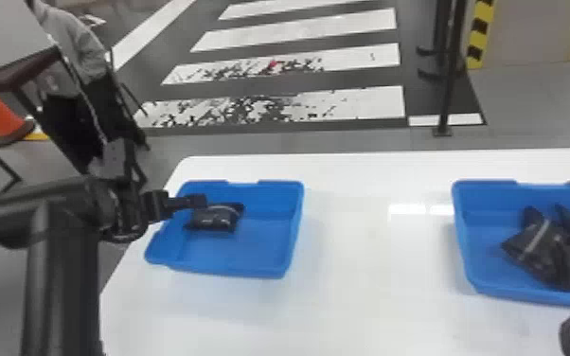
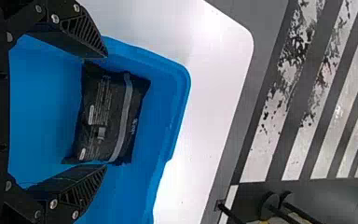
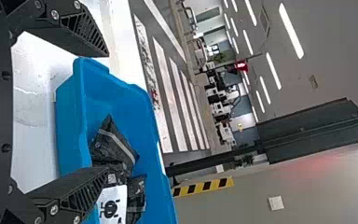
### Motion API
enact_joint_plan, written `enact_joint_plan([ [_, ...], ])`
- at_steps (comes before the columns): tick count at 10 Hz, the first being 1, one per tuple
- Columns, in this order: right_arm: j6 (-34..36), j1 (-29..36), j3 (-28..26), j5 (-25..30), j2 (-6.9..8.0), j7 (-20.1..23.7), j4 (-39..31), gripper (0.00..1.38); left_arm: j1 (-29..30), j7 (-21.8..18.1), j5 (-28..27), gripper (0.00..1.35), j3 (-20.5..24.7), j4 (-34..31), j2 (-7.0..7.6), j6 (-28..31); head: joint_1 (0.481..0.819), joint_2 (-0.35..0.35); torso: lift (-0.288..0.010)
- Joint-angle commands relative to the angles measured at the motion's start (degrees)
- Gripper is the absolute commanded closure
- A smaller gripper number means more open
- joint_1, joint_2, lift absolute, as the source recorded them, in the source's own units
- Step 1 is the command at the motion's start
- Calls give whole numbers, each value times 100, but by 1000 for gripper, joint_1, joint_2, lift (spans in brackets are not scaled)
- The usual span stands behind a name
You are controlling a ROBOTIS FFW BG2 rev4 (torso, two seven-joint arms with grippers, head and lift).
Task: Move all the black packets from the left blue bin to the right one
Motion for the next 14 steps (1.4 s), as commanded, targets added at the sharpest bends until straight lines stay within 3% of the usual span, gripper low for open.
enact_joint_plan([
  [1, 12, -28, 20, -26, 0, 12, 33, 162, -189, 20, -122, 209, -26, 375, 12, -12, 695, 304, -138],
  [5, 40, -113, 55, -106, 0, 65, 145, 173, -414, 20, 301, 219, -278, 923, 3, -293, 695, 301, -138],
  [7, 54, -197, 77, -163, 0, 127, 258, 179, -597, 90, 233, 249, -278, 1162, -14, -265, 695, 281, -138],
  [9, 68, -239, 89, -266, 0, 153, 342, 183, -752, 231, 233, 504, -278, 1457, -41, -293, 695, 282, -138],
  [14, 153, -310, 89, -380, -9, 241, 455, 196, -906, 530, 324, 516, -346, 1739, -102, 44, 695, 272, -138],
])
